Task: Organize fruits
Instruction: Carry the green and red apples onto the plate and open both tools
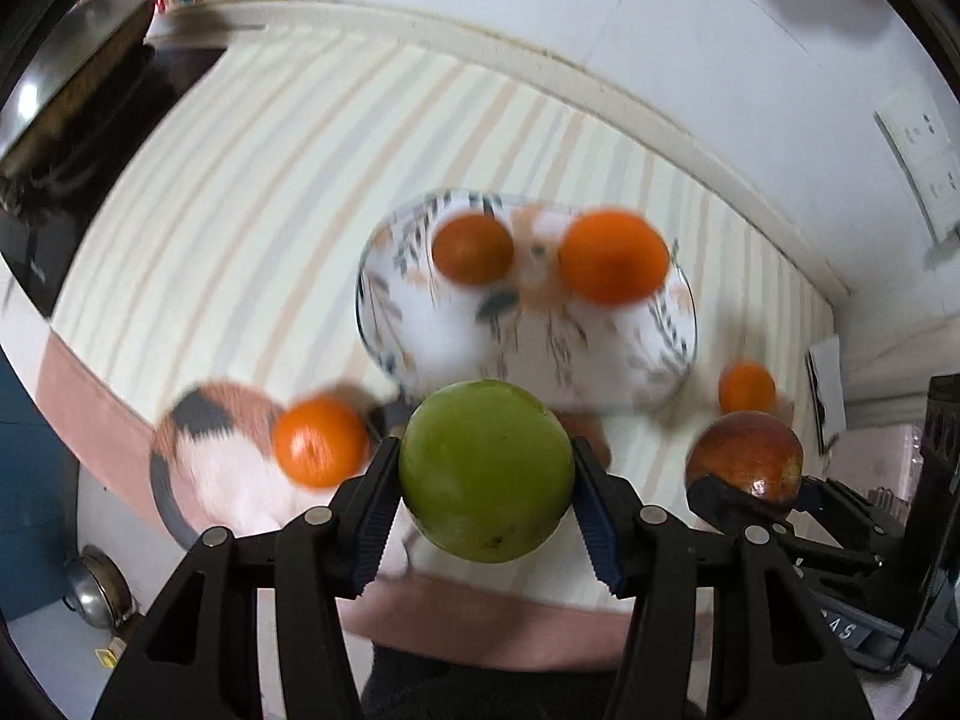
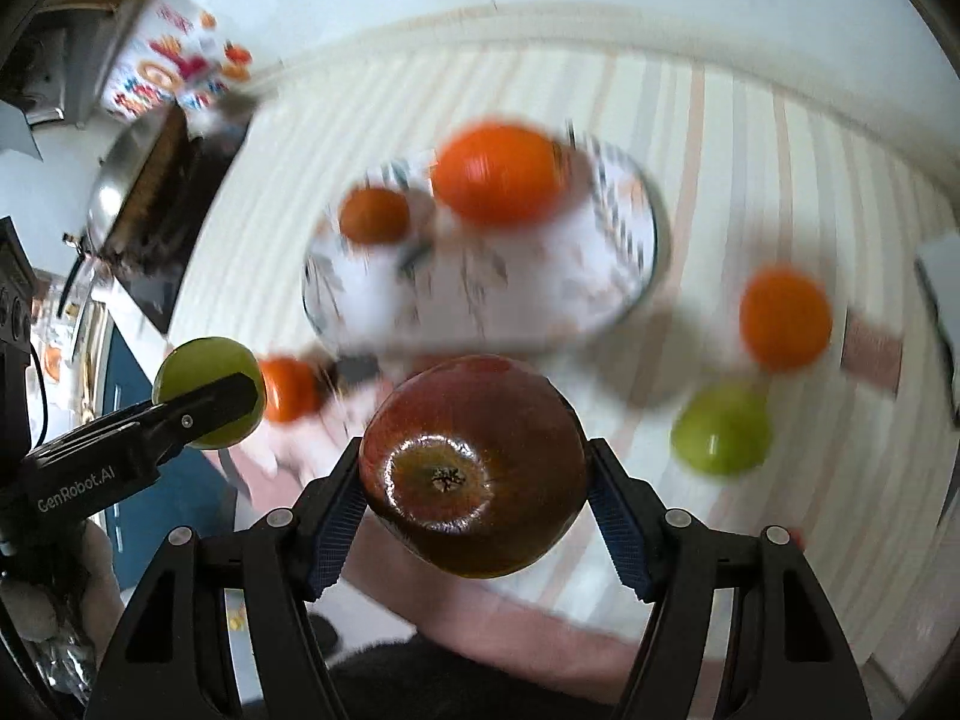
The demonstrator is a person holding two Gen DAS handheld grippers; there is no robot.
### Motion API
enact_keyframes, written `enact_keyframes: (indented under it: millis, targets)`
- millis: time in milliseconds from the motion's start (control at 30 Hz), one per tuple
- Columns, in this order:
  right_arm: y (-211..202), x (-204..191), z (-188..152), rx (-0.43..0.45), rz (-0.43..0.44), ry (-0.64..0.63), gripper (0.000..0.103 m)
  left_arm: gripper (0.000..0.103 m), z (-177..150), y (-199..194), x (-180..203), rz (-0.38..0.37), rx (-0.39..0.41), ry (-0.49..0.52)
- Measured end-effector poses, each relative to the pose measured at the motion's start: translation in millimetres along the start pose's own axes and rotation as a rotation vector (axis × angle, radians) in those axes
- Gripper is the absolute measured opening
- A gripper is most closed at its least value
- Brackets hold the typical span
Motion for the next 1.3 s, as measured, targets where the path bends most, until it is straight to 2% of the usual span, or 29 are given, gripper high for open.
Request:
enact_keyframes:
  millis: [133,300,467,633,1033,1133,1167,1300]
  targets:
    - [22,0,28,0.010,-0.029,-0.016,0.073,0.052,32,18,0,0.032,-0.012,0.009]
    - [65,-5,46,-0.033,-0.041,-0.044,0.073,0.052,52,58,-3,0.045,-0.099,0.012]
    - [103,-14,54,-0.076,-0.030,-0.073,0.072,0.052,54,93,-7,0.030,-0.203,-0.020]
    - [131,-21,60,-0.108,-0.019,-0.094,0.072,0.052,50,111,-10,0.020,-0.262,-0.051]
    - [158,-24,65,-0.176,0.028,-0.103,0.074,0.052,47,120,-17,0.038,-0.309,-0.077]
    - [150,-23,66,-0.179,0.038,-0.096,0.084,0.057,46,116,-20,0.033,-0.291,-0.083]
    - [146,-23,66,-0.177,0.037,-0.098,0.087,0.062,46,112,-21,0.029,-0.281,-0.090]
    - [131,-24,64,-0.176,0.024,-0.097,0.092,0.065,48,95,-22,0.030,-0.237,-0.088]
Point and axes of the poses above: each gripper's, at about its wrist camera, not at the fingertips, and y roughly the way its jaws point, x to its right, z to its top, the point moved 6 cm from there along y, roughly the way its jaws point, and after that the axes turned 5 degrees about z, right-handed, at the moved point
